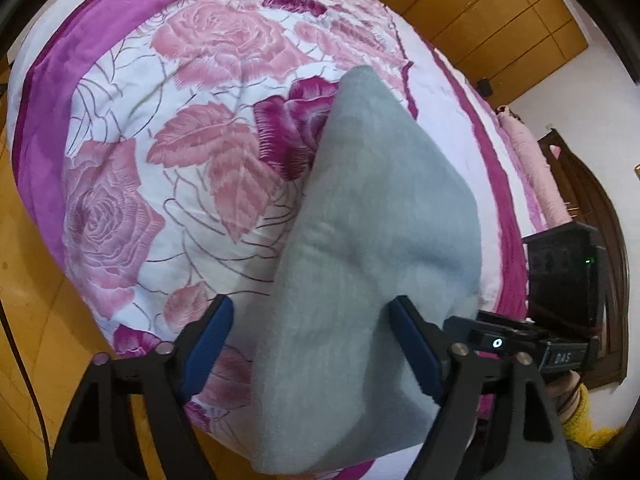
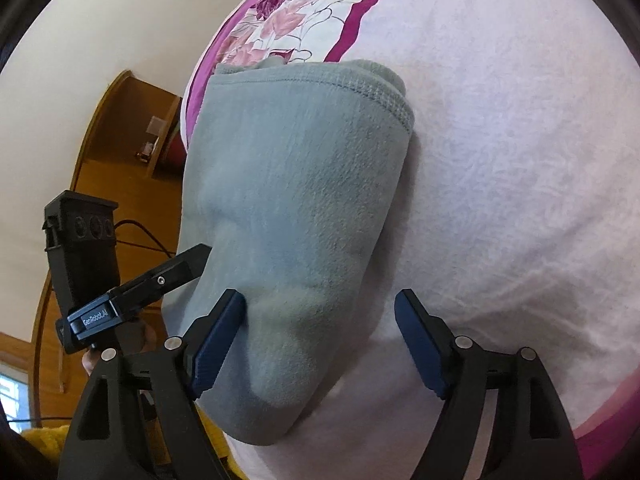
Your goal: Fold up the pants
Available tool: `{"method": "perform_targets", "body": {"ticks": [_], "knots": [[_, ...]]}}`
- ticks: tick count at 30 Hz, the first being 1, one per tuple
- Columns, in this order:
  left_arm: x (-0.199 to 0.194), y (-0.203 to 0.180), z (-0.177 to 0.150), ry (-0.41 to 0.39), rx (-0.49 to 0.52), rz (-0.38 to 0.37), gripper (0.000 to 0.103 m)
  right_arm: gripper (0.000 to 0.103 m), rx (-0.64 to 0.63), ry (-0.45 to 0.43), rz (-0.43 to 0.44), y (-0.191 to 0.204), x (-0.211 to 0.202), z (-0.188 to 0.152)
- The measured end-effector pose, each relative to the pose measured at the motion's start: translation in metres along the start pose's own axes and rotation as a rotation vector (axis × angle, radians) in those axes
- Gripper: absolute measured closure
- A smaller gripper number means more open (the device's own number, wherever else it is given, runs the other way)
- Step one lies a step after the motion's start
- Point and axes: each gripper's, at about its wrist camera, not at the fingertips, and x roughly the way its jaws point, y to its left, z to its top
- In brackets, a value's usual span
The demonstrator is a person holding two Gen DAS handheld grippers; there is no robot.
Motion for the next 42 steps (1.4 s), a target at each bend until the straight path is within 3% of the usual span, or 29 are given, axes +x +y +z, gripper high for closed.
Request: {"method": "perform_targets", "body": {"ticks": [1,4,8,12,16,23,27,33,38,40,42], "knots": [[-0.001,-0.003,-0.001,-0.01,0.005,-0.01,0.03,0.025,-0.005,-0.002,-0.006,0.002,0.0,0.0],[-0.004,-0.012,-0.003,-0.034,0.026,-0.01,0.037,0.049,-0.064,-0.052,0.011,0.02,-0.008,0.004],[-0.003,-0.016,-0.002,-0.048,0.055,0.01,0.037,0.046,-0.126,-0.046,-0.033,0.034,-0.001,0.006],[0.001,-0.009,-0.002,-0.033,0.016,-0.029,0.037,0.046,-0.066,-0.045,0.034,0.023,0.008,0.01],[0.006,-0.006,0.001,-0.022,-0.014,-0.052,0.036,0.046,-0.065,-0.063,0.037,0.026,0.01,0.01],[0.0,-0.019,0.0,-0.067,0.01,-0.027,0.047,0.071,-0.104,-0.131,0.025,0.031,-0.008,0.007],[-0.013,-0.021,-0.002,-0.097,0.0,-0.023,0.06,0.074,-0.174,-0.169,-0.001,0.047,-0.019,0.007],[-0.03,-0.033,-0.003,-0.134,0.017,-0.054,0.061,0.076,-0.272,-0.194,-0.052,0.069,-0.027,0.004],[-0.034,-0.044,-0.003,-0.149,0.041,-0.063,0.061,0.076,-0.249,-0.211,-0.05,0.065,-0.037,0.003],[-0.031,-0.043,-0.003,-0.142,0.032,-0.042,0.061,0.076,-0.22,-0.196,-0.052,0.058,-0.035,0.002],[-0.027,-0.043,-0.003,-0.152,0.045,0.025,0.061,0.076,-0.193,-0.18,-0.056,0.052,-0.031,0.001]]}}
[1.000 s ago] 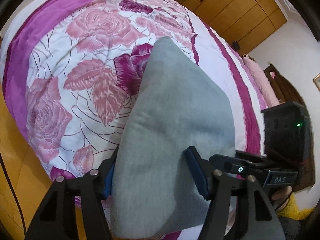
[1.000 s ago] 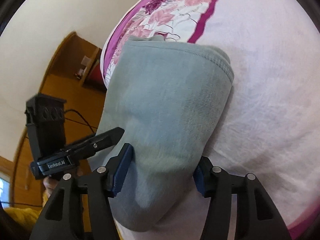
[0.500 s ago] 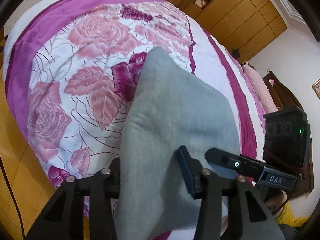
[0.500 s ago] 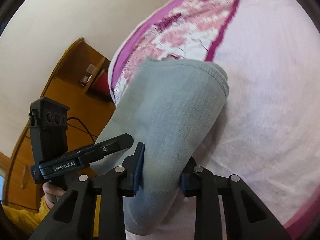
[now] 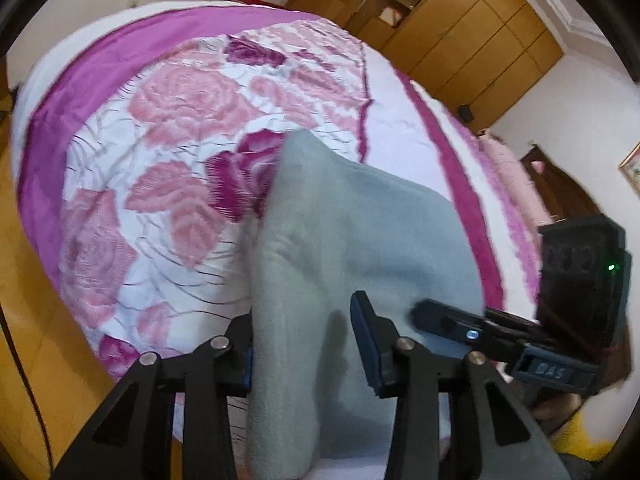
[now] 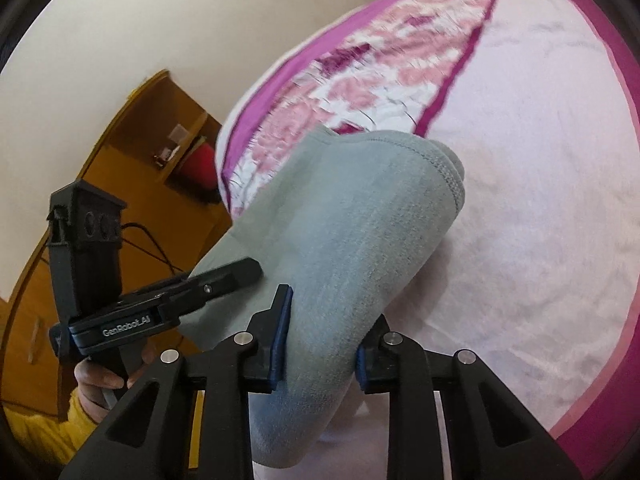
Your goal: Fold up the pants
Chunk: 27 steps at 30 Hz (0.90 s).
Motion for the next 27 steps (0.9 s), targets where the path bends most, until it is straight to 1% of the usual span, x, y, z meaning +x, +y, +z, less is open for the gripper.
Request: {"method": "perform_targets", "body": {"ticks": [1,3,7,9,11,13,15,17,19,20,21,22,23,25,27], "knots": [[0.002,0.0,-0.001,-0.004,0.02,0.041,0.061,0.075,0.009,0.006,0.001,-0.002,0.002,0.0],[0.004,0.003,-0.004,-0.005,0.046,0.076,0.06,0.073,0.03,0.022,0.0,-0.007,0.005,-0.001],[0.008,0.01,-0.006,0.004,0.041,0.055,0.057,0.068,0.077,0.052,-0.005,-0.016,0.013,-0.004],[0.011,0.013,-0.006,0.006,0.034,0.055,0.049,0.067,0.102,0.059,0.005,-0.021,0.016,-0.005],[0.013,0.016,-0.006,0.008,0.033,0.052,0.045,0.066,0.119,0.065,0.012,-0.025,0.018,-0.006],[0.016,0.019,-0.005,0.011,0.037,0.041,0.041,0.065,0.131,0.069,0.015,-0.027,0.02,-0.007],[0.02,0.021,-0.004,0.015,0.035,0.032,0.035,0.063,0.142,0.073,0.017,-0.028,0.022,-0.007],[0.026,0.025,-0.002,0.027,0.011,-0.008,0.035,0.06,0.15,0.074,0.023,-0.029,0.025,-0.007],[0.032,0.029,-0.001,0.045,-0.029,-0.06,0.035,0.06,0.15,0.072,0.024,-0.028,0.026,-0.005],[0.034,0.029,-0.001,0.052,-0.044,-0.079,0.039,0.063,0.146,0.066,0.022,-0.027,0.025,-0.005],[0.035,0.029,-0.002,0.056,-0.06,-0.111,0.049,0.066,0.138,0.053,0.023,-0.026,0.022,-0.004],[0.035,0.028,-0.002,0.056,-0.071,-0.151,0.057,0.072,0.129,0.039,0.024,-0.025,0.019,-0.003],[0.034,0.027,-0.002,0.055,-0.078,-0.16,0.06,0.075,0.119,0.018,0.034,-0.023,0.014,-0.002],[0.03,0.023,-0.002,0.043,-0.06,-0.15,0.063,0.078,0.103,-0.004,0.047,-0.019,0.006,0.0],[0.024,0.019,-0.002,0.032,-0.06,-0.155,0.066,0.078,0.072,-0.028,0.041,-0.013,-0.002,0.003]]}}
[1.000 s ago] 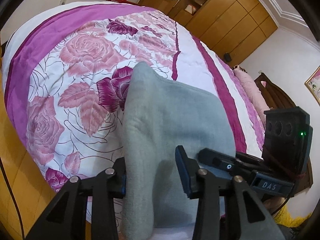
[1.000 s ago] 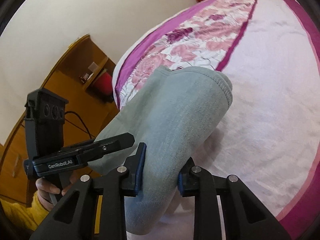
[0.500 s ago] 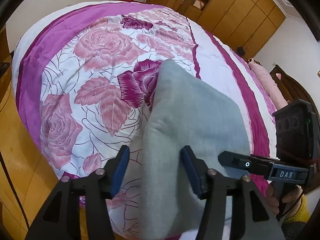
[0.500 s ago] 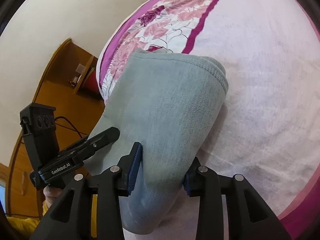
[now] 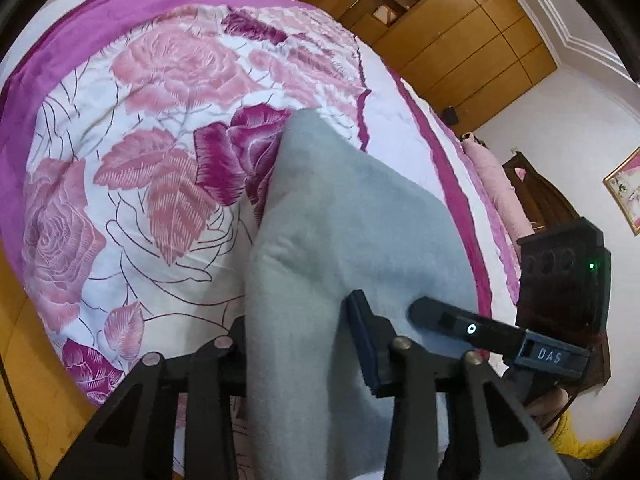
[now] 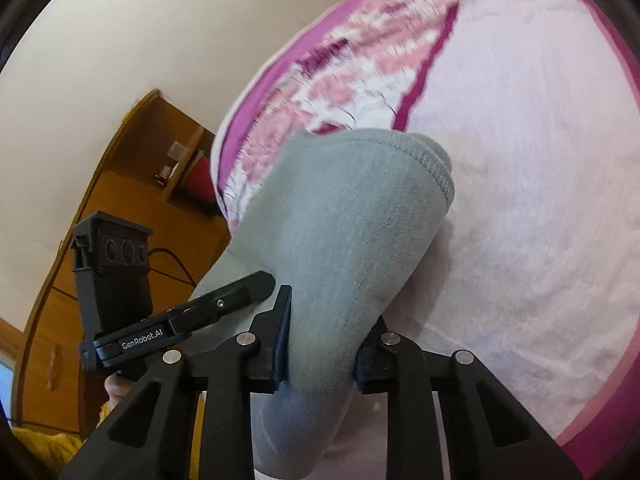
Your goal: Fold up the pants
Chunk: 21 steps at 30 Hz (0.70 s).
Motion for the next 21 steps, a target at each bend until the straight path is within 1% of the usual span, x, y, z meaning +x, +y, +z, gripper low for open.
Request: {"method": "perform_targets", "body": {"ticks": [2,7,12,21], "knots": [[-0.005,-0.005,0.001,-0.004,0.004,-0.007,0.069,0.079,-0.025,-0.022,-0.007,0.005,-0.008,0.002],[-0.012,-0.026,0.001,-0.022,0.027,-0.02,0.069,0.079,-0.049,-0.064,-0.005,0.011,-0.032,0.007],[-0.016,-0.054,0.004,-0.043,0.093,-0.006,0.069,0.079,-0.06,-0.098,-0.017,0.011,-0.055,0.009],[-0.008,-0.092,0.007,-0.028,0.145,-0.034,0.069,0.079,-0.064,-0.141,-0.06,0.002,-0.091,0.006]]}}
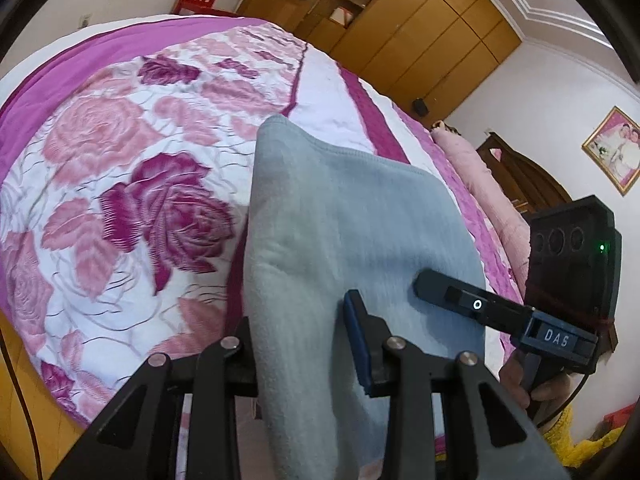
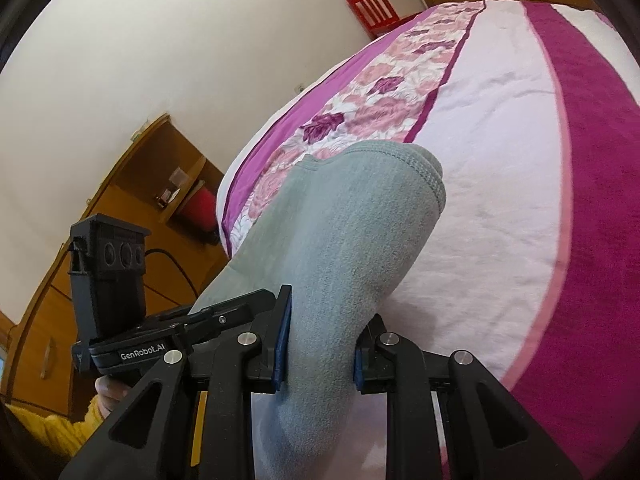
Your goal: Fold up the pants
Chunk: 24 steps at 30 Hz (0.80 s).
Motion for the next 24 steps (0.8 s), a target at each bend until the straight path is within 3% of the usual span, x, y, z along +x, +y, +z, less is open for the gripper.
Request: {"method": "perform_targets", "body": {"ticks": [12,24], "knots": [[0.034,-0.054,0.019,0.031,0.085,-0.044,0.069,0.079,-0.003,-0.063,-0.079,-0.032,-0.051,0.01],[0.105,-0.129,0.047,0.074,0.213,-0.094,0.069,0.079,-0.004,-0.105,-0.203,-0.094,-0.098,0.037]]}}
